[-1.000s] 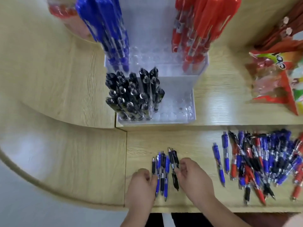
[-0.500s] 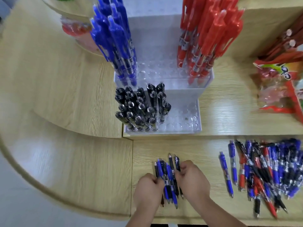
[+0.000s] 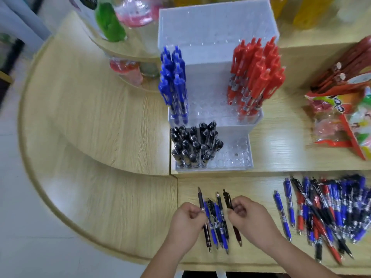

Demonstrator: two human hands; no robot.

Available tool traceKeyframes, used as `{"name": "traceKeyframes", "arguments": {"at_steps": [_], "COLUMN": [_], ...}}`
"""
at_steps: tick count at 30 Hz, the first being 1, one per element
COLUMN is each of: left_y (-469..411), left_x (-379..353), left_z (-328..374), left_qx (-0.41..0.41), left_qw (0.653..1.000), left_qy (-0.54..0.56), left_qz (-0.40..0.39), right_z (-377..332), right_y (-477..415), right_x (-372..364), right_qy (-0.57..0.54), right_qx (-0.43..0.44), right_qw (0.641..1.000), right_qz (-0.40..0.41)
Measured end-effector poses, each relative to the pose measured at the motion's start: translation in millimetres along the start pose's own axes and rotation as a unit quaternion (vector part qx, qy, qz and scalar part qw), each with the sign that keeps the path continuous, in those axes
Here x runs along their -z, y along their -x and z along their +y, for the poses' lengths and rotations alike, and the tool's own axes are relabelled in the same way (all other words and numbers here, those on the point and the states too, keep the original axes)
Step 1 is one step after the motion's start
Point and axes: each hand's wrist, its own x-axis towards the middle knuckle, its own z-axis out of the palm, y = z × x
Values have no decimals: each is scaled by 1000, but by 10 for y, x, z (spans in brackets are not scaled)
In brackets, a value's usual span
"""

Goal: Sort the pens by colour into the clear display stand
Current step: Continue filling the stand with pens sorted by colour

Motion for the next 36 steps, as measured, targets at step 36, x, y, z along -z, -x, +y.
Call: {"name": "traceKeyframes", "arguments": {"at_steps": [36], "left_y": [516], "left_x": [772], "left_z": [1000], "left_qx": [-178], "left_qw": [942], "left_qy": [-233], "left_qz": [163], "right_z": [-1288], "right_y": [-37], "right_x": [713], "right_qy": [65], "right_qx": [209], "right_qw": [965], "right_qz": [144]}}
